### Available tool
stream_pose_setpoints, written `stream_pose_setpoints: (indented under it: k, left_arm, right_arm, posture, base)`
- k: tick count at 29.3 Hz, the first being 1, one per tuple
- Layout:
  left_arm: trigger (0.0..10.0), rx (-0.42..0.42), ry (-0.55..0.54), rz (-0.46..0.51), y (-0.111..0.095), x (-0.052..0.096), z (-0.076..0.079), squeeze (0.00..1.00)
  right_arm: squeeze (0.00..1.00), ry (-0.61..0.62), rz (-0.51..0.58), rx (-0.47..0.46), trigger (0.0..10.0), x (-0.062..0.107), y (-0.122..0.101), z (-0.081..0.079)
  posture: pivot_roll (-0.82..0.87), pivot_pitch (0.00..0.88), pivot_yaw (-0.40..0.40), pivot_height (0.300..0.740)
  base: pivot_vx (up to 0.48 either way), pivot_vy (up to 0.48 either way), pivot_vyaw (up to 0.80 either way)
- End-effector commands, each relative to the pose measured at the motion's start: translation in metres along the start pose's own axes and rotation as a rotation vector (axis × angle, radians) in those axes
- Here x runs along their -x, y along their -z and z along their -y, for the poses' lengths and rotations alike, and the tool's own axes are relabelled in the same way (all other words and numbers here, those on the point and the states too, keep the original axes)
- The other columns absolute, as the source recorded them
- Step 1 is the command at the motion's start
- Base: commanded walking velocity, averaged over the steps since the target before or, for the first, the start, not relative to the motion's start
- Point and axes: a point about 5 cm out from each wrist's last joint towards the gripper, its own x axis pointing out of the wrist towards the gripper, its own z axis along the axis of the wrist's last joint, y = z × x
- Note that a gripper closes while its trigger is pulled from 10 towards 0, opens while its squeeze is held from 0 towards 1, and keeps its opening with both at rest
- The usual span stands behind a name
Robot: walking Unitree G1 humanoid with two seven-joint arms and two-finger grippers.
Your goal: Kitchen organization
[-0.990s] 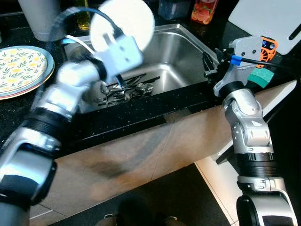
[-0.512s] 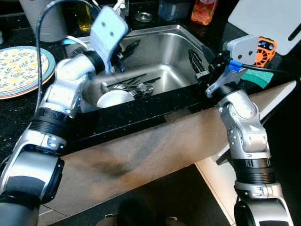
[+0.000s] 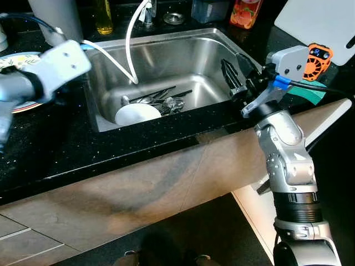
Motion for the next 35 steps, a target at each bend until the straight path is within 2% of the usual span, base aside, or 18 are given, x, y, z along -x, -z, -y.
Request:
stream_pose_setpoints:
  k: [1, 12, 19, 21, 26, 35]
  left_arm:
    - [10.0, -0.048, 0.0, -0.079, 0.01, 0.007, -0.007, 0.0]
    - [10.0, -0.072, 0.087, -0.167, 0.021, 0.02, -0.009, 0.0]
    - [10.0, -0.125, 0.112, -0.222, 0.026, 0.026, -0.018, 0.0]
    - [10.0, -0.125, 0.112, -0.223, 0.026, 0.026, -0.018, 0.0]
    - [10.0, -0.185, 0.091, -0.277, 0.032, 0.03, -0.025, 0.0]
    - [10.0, -0.194, 0.076, -0.322, 0.04, 0.032, -0.027, 0.0]
  right_arm:
    - [0.0, -0.001, 0.007, -0.003, 10.0, 0.0, 0.0, 0.0]
    - [0.0, 0.009, -0.005, 0.007, 10.0, 0.001, 0.002, 0.002]
    - [0.0, 0.014, 0.0, 0.01, 10.0, 0.0, 0.0, 0.002]
    - [0.0, 0.014, 0.0, 0.01, 10.0, 0.0, 0.0, 0.003]
    - [0.0, 0.015, -0.003, 0.013, 10.0, 0.001, 0.0, 0.003]
    - [0.0, 0.014, -0.002, 0.014, 10.0, 0.0, 0.0, 0.002]
  posture:
    - [0.15, 0.154, -0.011, 0.74]
    - [0.16, 0.152, -0.005, 0.74]
    - [0.16, 0.151, 0.001, 0.74]
    - [0.16, 0.151, 0.001, 0.74]
    - [0.16, 0.151, -0.004, 0.74]
    - [0.16, 0.149, -0.006, 0.74]
  base:
    - [0.0, 0.0, 0.0]
    - [0.0, 0.0, 0.0]
    - [0.0, 0.0, 0.0]
    - [0.0, 0.0, 0.0]
    - [0.0, 0.0, 0.0]
    - [0.0, 0.0, 0.0]
